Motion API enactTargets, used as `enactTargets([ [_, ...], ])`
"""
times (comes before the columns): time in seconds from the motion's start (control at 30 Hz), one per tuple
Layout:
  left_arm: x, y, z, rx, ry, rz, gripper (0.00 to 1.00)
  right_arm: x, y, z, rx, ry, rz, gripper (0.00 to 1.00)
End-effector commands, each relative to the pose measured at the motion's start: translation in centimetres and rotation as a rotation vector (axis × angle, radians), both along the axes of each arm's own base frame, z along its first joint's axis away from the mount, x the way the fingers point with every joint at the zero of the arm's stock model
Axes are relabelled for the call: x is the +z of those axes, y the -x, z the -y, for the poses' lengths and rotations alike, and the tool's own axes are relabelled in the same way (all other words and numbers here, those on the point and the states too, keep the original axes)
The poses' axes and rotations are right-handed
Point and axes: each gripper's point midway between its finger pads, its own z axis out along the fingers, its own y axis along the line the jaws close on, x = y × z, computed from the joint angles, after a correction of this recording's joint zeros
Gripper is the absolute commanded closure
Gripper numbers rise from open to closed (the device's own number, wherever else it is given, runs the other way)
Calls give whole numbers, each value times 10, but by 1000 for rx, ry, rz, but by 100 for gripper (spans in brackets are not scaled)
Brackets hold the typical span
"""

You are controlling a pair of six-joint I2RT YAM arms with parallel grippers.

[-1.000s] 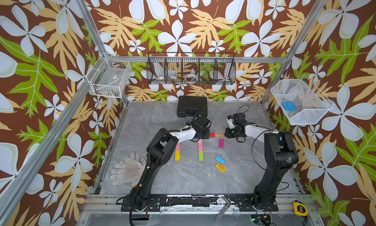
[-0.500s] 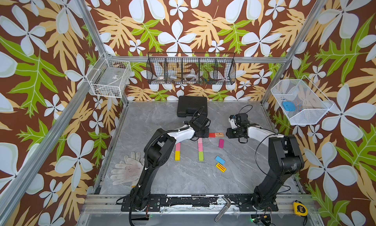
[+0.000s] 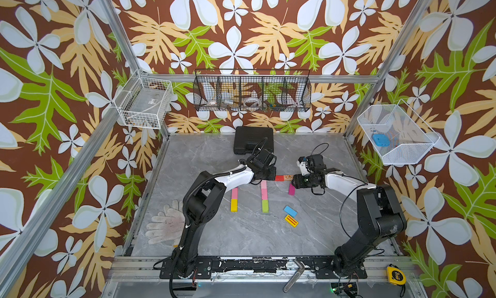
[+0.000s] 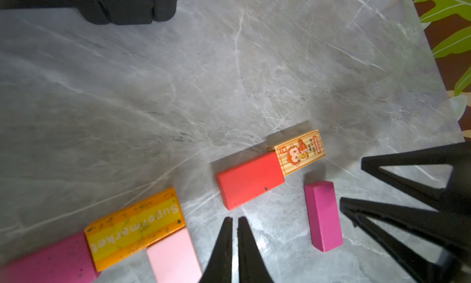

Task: Assemble the number 7 with building blocks
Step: Assemble the building block at the center of the board.

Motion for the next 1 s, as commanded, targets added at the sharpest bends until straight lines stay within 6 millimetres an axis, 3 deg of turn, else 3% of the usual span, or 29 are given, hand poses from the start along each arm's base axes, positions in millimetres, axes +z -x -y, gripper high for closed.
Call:
enactTargets([
  [0.0, 11, 1, 1, -10, 26, 24, 84, -1, 2, -5, -31, -2, 4, 39],
  [0.37, 25, 18, -10, -18, 46, 37, 51, -17, 15, -15, -13, 55, -28, 44],
  [0.53, 33, 23, -16, -17, 49, 51, 40, -21, 19, -10, -17, 87, -38, 49],
  [0.97, 49, 30, -26, -16, 47, 87, 33, -23, 22, -6, -23, 109, -49, 57],
])
